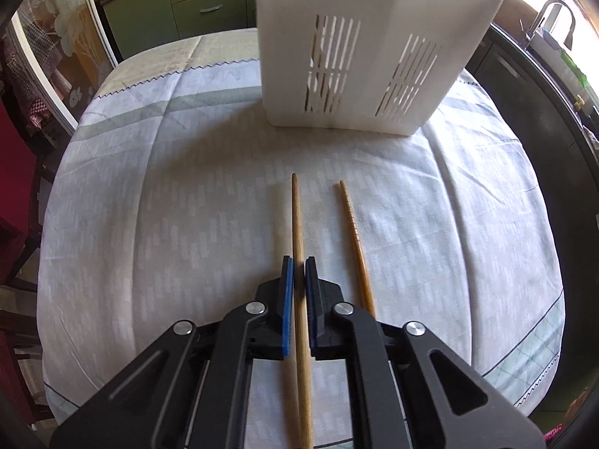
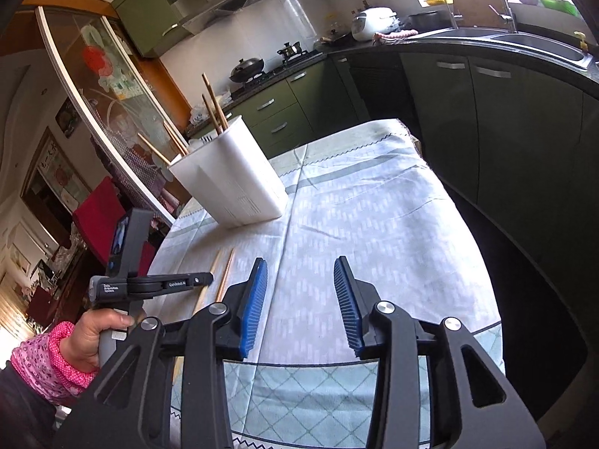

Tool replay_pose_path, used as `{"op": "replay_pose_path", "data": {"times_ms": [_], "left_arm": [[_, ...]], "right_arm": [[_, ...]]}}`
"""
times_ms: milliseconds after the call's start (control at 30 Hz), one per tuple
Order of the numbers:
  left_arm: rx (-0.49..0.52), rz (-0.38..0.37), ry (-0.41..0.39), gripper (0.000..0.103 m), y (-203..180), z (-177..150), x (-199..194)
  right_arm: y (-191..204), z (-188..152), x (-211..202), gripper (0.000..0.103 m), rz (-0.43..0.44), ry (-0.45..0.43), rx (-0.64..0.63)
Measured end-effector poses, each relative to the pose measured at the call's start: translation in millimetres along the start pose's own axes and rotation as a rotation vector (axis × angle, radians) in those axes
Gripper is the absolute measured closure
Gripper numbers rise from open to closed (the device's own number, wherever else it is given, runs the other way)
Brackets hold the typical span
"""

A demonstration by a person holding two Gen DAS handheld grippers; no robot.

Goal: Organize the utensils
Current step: 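Grasp a wooden chopstick with the left gripper while the right gripper approaches the last one, then close the right gripper on the last wooden chopstick on the cloth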

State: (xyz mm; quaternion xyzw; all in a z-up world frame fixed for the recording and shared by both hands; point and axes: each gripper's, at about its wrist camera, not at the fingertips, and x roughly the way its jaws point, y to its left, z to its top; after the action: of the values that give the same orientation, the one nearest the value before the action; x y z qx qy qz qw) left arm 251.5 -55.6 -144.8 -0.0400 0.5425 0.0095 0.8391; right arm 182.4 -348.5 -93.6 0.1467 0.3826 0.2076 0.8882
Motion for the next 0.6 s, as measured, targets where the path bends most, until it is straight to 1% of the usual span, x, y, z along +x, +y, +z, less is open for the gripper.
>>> {"op": "replay_pose_path", "data": {"times_ms": [233, 300, 333, 400, 500, 533, 567, 600], "left_arm": [[-0.046, -0.015, -0.231, 0.097, 45.6, -16.4, -68.0], [-0.052, -0.007, -0.312, 0.097, 57.4, -23.0, -91.2], [-0.057, -0.003, -0.349, 0.097, 66.6, -22.2, -101.1], [-0.060, 0.010, -0.420, 0.097, 76.8, -30.7, -121.1], [-0.053, 0.019, -0.478, 0.097, 85.3, -39.7, -139.8], [-0.053, 0.016, -0.487, 0.097, 87.4, -42.3, -143.9], [-0.053, 0.010, -0.492, 0.097, 87.0, -43.4, -146.7], [-0.054, 0.004, -0.497, 0.097, 88.4, -45.6, -148.9]], "right_arm": [[54.1, -4.5, 77.9, 0.064, -0.061, 0.192, -0.162], [74.7, -3.1, 103.1, 0.064, -0.059, 0.243, -0.206], [84.5, -2.4, 114.0, 0.064, -0.060, 0.260, -0.227], [107.9, -1.0, 137.9, 0.065, -0.068, 0.293, -0.281], [135.0, 0.1, 170.6, 0.066, -0.080, 0.340, -0.331], [142.0, 0.4, 181.0, 0.068, -0.092, 0.355, -0.346], [147.3, 0.7, 190.5, 0.071, -0.105, 0.369, -0.356], [151.6, 1.2, 198.7, 0.072, -0.116, 0.382, -0.362]]}}
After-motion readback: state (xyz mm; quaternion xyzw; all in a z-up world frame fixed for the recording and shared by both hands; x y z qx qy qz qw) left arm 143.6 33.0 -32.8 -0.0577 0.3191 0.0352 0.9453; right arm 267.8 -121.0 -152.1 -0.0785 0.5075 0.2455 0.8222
